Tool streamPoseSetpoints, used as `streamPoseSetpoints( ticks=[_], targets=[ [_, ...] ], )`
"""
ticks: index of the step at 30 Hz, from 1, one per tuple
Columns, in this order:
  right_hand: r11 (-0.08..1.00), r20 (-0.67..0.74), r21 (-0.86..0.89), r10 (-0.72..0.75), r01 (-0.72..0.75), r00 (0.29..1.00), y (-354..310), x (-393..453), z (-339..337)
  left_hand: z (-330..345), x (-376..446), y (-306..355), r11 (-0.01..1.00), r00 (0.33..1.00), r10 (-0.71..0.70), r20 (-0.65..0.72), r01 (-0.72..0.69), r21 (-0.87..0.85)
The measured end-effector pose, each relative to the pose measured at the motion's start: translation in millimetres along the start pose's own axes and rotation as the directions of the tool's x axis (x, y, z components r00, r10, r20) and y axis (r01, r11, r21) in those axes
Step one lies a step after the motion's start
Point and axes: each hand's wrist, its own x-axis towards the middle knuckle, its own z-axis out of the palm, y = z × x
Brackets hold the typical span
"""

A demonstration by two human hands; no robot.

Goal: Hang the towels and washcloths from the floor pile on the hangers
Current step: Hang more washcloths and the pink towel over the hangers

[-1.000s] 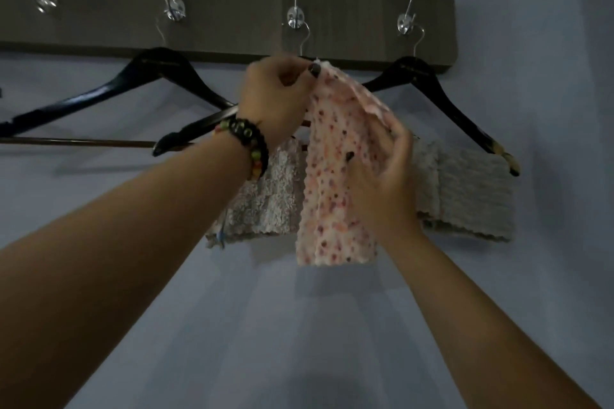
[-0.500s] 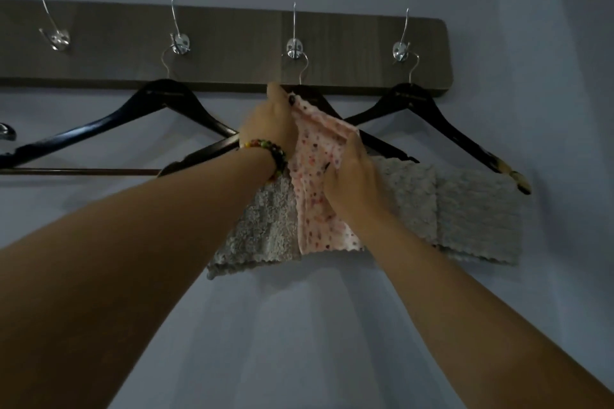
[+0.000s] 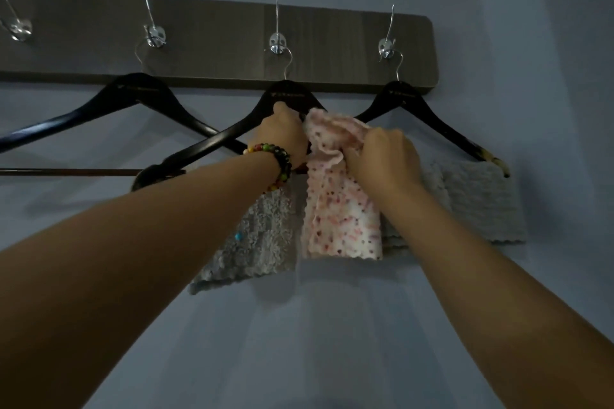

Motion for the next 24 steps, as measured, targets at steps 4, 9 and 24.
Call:
streamPoseSetpoints(
  ticks=[4, 9, 24],
  targets=[
    [0.991, 0.027, -0.137, 0.011, -0.007, 1.000, 0.0, 12.8, -4.5, 5.0, -1.2, 4.7, 1.000, 0.999, 0.029, -0.019, -0.029, 0.000],
    [0.996, -0.033, 0.085, 0.003, 0.000, 0.999, -6.0, 24.8, 3.5, 0.0, -8.9, 10.2, 0.982, 0.999, 0.044, -0.020, -0.047, -0.183],
    [0.881, 0.467, 0.447, -0.080, -0.157, 0.881, 18.4, 19.5, -35.8, 0.3, -45.6, -20.5, 0.427, 0.914, -0.084, 0.396, 0.393, -0.815]
  ],
)
